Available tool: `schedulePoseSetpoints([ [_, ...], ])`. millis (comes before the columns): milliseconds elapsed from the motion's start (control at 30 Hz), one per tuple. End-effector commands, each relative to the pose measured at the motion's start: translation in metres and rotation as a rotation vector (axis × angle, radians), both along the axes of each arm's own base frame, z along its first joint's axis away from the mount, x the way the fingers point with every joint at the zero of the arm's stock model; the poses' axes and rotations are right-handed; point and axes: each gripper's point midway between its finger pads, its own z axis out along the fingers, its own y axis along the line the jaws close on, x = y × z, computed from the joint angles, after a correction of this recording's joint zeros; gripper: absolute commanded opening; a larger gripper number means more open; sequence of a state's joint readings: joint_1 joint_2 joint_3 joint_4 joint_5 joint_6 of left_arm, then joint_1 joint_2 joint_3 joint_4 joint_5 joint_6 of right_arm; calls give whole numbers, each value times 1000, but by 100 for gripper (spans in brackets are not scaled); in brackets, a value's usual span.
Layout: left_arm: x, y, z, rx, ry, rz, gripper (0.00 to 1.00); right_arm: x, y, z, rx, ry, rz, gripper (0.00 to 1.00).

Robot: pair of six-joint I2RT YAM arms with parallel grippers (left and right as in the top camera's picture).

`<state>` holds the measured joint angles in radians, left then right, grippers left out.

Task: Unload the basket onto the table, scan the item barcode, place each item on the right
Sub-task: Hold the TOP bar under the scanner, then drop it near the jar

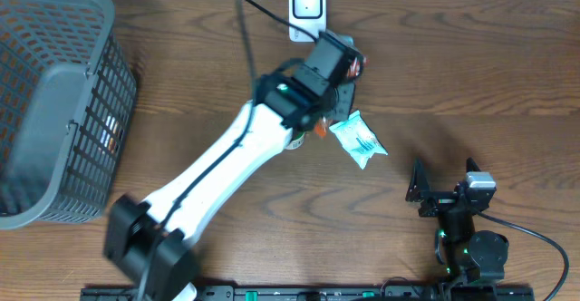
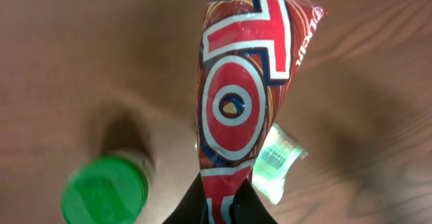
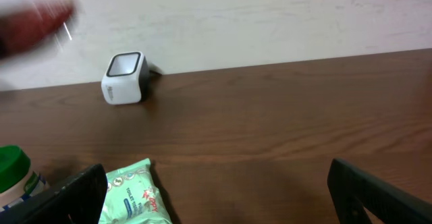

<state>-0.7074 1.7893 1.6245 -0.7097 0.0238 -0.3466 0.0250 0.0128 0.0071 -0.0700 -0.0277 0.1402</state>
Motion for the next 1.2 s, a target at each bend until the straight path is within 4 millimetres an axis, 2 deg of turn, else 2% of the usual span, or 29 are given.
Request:
schedulePoseSetpoints([
  [0, -8, 8, -22, 35, 96, 85, 7, 0, 1, -1, 0, 2, 4, 99],
  [167, -38, 23, -46, 152, 174, 152, 7, 0, 1, -1, 0, 2, 4, 99],
  [333, -73, 21, -70, 244, 218, 118, 8, 0, 1, -1, 0, 2, 4, 99],
  [467, -78, 42, -90, 353, 187, 156, 7, 0, 1, -1, 0, 2, 4, 99],
  [600, -90, 49, -120, 365, 223, 147, 7, 0, 1, -1, 0, 2, 4, 99],
  [633, -93, 48, -128, 357, 236, 140, 7, 0, 1, -1, 0, 2, 4, 99],
  [667, -100, 46, -144, 326, 262, 130, 7, 0, 1, -1, 0, 2, 4, 99],
  [767, -111, 37, -162, 253, 315, 114, 7, 0, 1, -1, 0, 2, 4, 99],
  [867, -117, 27, -165, 197, 346, 88, 8, 0, 1, -1, 0, 2, 4, 99],
  [1033, -118, 12, -161, 127, 363, 59, 7, 0, 1, -1, 0, 2, 4, 99],
  [1067, -116, 11, -158, 125, 352, 61, 21, 0, 1, -1, 0, 2, 4, 99],
  [1100, -112, 11, -155, 121, 341, 65, 43, 0, 1, -1, 0, 2, 4, 99],
  [1167, -103, 8, -138, 96, 312, 68, 68, 0, 1, -1, 0, 2, 4, 99],
])
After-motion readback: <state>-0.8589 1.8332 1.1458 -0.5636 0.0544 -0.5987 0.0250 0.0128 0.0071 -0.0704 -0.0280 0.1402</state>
